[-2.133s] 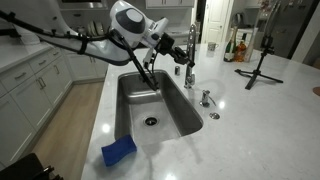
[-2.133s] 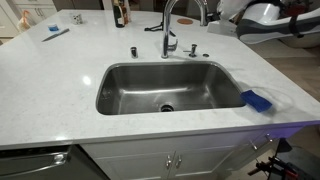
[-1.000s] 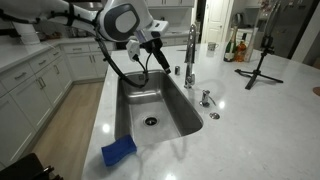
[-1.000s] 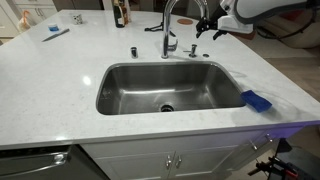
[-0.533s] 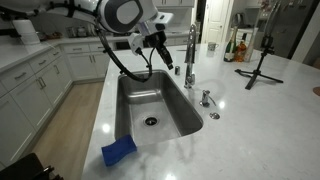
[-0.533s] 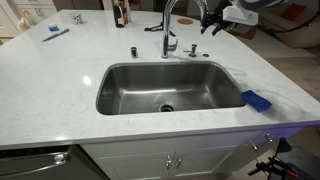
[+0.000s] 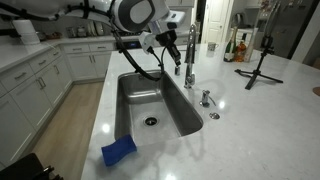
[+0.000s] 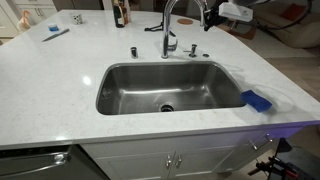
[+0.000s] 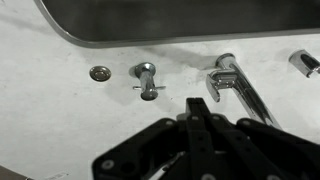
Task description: Move the faucet nozzle to the right
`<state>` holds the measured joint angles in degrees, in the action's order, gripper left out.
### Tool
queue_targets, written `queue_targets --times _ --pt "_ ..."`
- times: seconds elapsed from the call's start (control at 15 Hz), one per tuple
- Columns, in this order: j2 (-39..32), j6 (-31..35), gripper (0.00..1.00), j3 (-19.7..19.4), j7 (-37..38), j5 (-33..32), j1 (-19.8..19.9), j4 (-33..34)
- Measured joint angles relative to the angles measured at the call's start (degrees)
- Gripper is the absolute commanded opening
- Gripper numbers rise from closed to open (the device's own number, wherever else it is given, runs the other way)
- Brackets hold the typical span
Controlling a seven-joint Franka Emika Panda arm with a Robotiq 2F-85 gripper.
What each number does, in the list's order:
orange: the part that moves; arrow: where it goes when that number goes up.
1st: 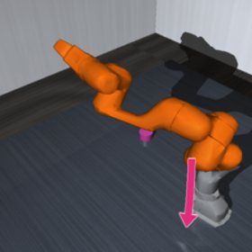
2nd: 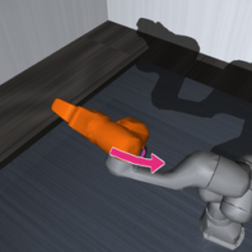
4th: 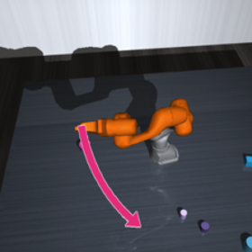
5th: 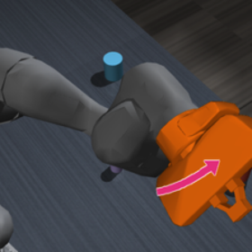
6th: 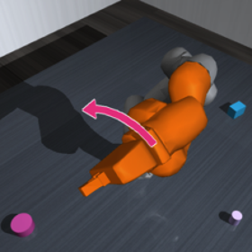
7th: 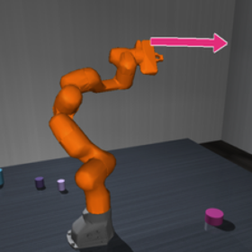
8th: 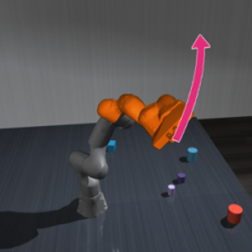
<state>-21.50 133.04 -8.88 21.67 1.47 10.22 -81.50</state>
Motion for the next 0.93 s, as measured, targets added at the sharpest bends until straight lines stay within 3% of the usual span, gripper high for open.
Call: queue_targets --times 0.93 --pt "-12.0 -0.47 0.0 0.01 0.26 0.13 0.98 17.25"
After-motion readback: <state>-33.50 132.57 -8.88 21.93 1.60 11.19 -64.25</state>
